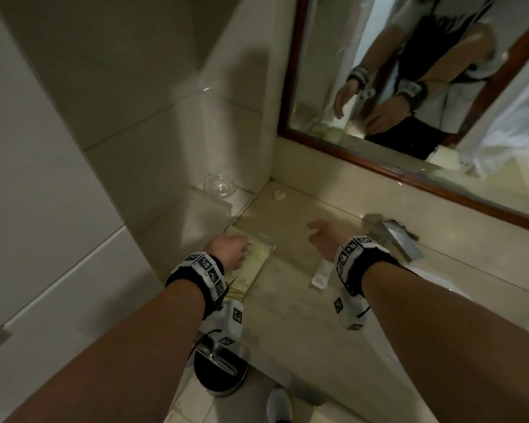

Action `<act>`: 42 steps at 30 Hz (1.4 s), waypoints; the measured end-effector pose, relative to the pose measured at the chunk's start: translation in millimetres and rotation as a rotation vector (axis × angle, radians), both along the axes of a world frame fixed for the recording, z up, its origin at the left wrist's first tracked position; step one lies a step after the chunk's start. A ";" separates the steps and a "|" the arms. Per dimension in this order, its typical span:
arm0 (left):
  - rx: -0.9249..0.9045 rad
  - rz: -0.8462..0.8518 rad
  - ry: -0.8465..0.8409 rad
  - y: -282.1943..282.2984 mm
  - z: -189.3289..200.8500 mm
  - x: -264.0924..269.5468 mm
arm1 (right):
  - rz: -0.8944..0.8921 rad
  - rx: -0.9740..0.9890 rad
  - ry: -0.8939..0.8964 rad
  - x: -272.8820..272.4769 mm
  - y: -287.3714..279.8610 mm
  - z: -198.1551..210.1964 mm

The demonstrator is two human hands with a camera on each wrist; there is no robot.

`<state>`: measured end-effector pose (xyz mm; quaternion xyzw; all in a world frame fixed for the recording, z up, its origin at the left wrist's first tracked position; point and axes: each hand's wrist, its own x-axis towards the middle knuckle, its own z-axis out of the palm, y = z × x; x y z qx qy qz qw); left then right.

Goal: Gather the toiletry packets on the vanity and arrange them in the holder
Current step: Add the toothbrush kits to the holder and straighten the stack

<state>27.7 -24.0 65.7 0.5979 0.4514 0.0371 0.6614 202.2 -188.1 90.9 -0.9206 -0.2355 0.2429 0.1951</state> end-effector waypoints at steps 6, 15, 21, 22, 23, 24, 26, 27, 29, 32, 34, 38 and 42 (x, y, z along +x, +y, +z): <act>-0.049 -0.149 -0.066 -41.3 37.2 41.4 | -0.190 0.087 0.018 23.1 -57.8 18.3; -0.024 -0.195 -0.058 -109.5 49.9 117.8 | -0.311 0.143 0.064 67.6 -142.1 37.8; -0.040 -0.149 0.029 -154.4 32.3 139.1 | -0.356 0.259 0.304 82.4 -180.8 37.0; -0.036 -0.151 0.043 -159.5 28.1 140.1 | -0.370 0.290 0.352 84.4 -184.7 33.6; -0.034 -0.151 0.059 -164.2 24.3 140.5 | -0.361 0.303 0.355 87.8 -186.9 27.3; -0.034 -0.147 0.074 -166.8 19.4 140.4 | -0.347 0.319 0.362 89.4 -188.0 22.0; -0.035 -0.143 0.108 -170.8 10.7 140.1 | -0.343 0.342 0.420 92.4 -188.8 9.4; -0.034 -0.140 0.123 -172.2 7.5 139.0 | -0.345 0.342 0.476 90.8 -187.0 6.8; -0.036 -0.135 0.137 -173.9 2.4 135.1 | -0.358 0.357 0.556 88.8 -182.8 -2.0; -0.053 -0.114 0.151 -168.8 -8.4 132.9 | -0.379 0.364 0.593 87.2 -172.7 -16.9; -0.053 -0.111 0.179 -161.6 -18.2 135.4 | -0.400 0.371 0.627 85.3 -164.9 -26.2; -0.067 -0.111 0.241 -146.9 -34.0 144.6 | -0.436 0.383 0.646 85.8 -152.8 -39.2; -0.093 -0.140 0.263 -131.2 -53.0 157.8 | -0.473 0.345 0.668 92.4 -138.8 -50.2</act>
